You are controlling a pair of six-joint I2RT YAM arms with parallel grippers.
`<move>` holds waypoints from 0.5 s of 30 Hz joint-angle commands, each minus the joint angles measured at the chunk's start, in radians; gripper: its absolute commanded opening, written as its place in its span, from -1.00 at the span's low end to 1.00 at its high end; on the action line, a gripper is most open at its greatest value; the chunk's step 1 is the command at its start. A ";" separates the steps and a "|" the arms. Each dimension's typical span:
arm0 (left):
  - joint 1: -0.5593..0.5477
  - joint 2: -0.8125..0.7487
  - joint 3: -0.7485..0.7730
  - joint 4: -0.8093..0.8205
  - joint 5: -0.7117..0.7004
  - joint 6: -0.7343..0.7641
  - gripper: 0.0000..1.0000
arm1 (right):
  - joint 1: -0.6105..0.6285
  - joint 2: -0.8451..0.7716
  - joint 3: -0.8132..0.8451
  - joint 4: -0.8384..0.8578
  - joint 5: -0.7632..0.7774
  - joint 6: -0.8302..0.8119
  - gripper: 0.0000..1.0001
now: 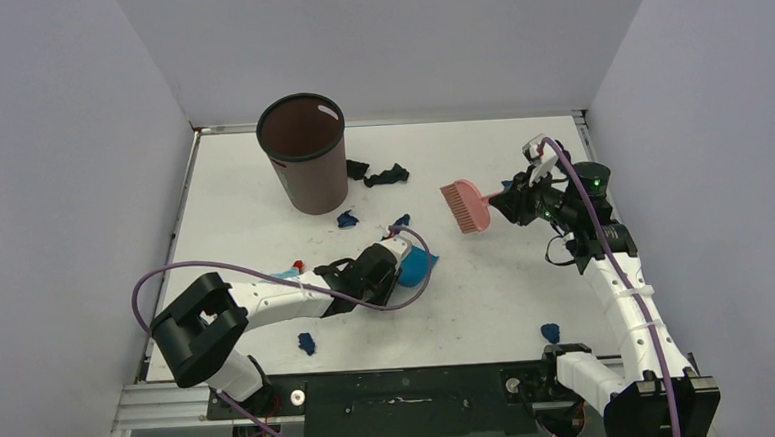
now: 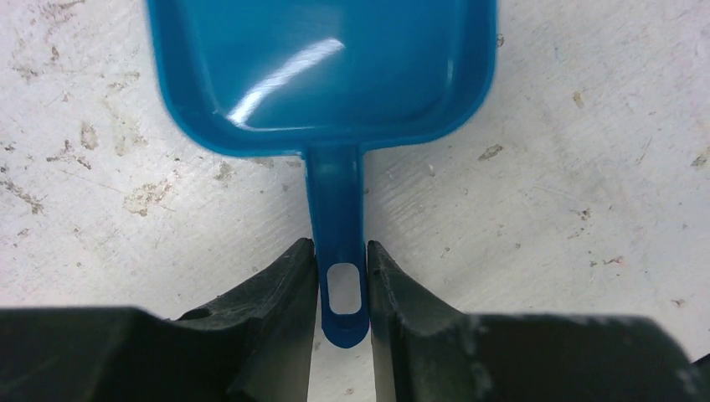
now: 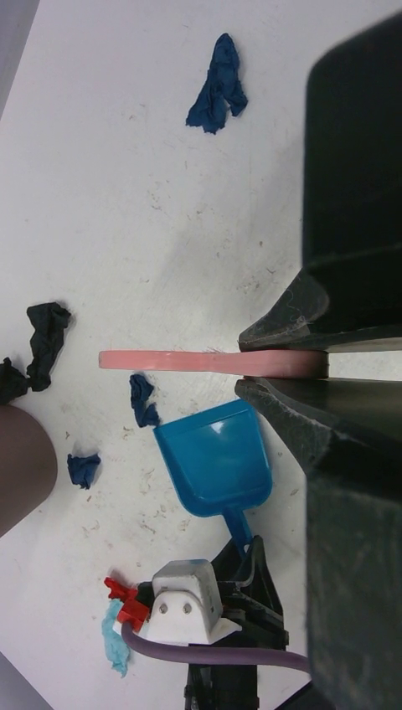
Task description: Sweep away the paper scraps from the table
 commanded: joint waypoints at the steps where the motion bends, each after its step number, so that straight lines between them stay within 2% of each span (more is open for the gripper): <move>1: -0.012 -0.028 0.076 -0.004 -0.026 -0.008 -0.54 | -0.010 -0.030 0.005 0.030 -0.027 -0.009 -0.89; 11: -0.016 -0.298 0.116 -0.213 -0.034 0.003 -0.72 | -0.009 -0.017 0.042 -0.005 0.014 -0.018 -0.89; 15: -0.016 -0.463 0.111 -0.317 -0.121 -0.019 -0.77 | -0.007 0.004 0.066 -0.033 0.009 -0.023 -0.89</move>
